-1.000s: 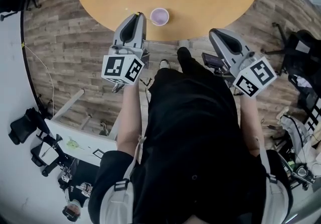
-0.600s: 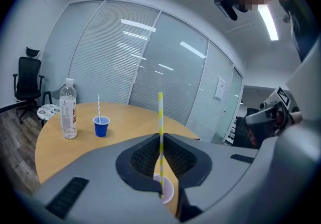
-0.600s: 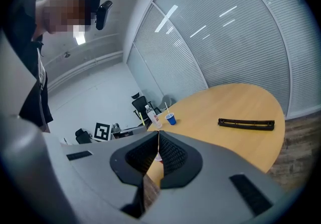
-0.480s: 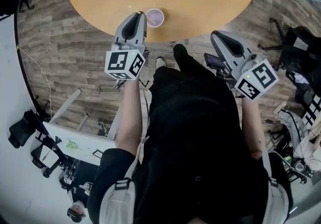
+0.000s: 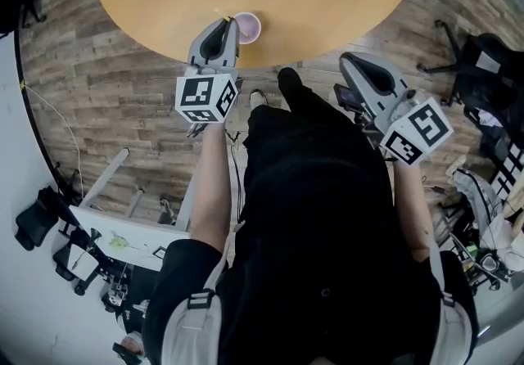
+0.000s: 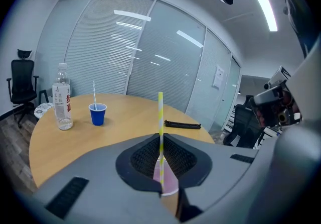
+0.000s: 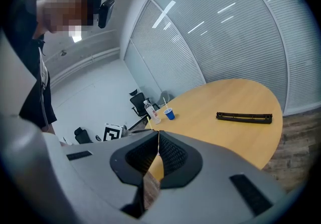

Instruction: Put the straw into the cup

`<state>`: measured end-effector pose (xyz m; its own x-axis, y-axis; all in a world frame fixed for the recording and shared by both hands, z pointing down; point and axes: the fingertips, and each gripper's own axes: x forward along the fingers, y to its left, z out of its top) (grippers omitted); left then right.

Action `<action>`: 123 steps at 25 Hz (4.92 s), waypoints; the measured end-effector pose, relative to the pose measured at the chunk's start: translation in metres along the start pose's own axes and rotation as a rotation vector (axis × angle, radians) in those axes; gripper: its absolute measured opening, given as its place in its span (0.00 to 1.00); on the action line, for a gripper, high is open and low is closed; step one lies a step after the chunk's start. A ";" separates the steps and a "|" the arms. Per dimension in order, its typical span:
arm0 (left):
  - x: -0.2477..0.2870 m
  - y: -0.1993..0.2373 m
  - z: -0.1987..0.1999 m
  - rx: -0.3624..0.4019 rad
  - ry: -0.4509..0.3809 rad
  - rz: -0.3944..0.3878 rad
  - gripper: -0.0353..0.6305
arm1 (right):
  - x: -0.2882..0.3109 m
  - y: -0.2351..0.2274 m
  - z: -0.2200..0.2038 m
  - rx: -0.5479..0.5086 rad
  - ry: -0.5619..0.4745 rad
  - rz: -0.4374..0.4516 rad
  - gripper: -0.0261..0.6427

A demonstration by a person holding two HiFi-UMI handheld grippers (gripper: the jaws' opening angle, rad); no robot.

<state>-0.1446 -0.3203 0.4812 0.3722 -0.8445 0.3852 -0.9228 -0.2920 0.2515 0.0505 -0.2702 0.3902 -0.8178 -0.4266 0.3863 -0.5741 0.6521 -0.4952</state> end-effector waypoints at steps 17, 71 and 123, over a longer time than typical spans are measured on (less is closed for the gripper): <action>0.009 -0.003 -0.022 0.058 0.075 0.002 0.10 | -0.021 -0.003 -0.009 0.019 -0.028 -0.052 0.07; -0.079 -0.016 -0.026 0.046 0.066 -0.060 0.28 | -0.061 0.088 -0.046 -0.005 -0.173 -0.138 0.07; -0.375 -0.191 -0.023 0.062 -0.155 -0.323 0.07 | -0.179 0.236 -0.144 -0.122 -0.272 -0.140 0.07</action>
<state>-0.1058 0.0625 0.3090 0.6305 -0.7606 0.1547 -0.7660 -0.5776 0.2822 0.0675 0.0506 0.3165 -0.7214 -0.6587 0.2137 -0.6862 0.6382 -0.3490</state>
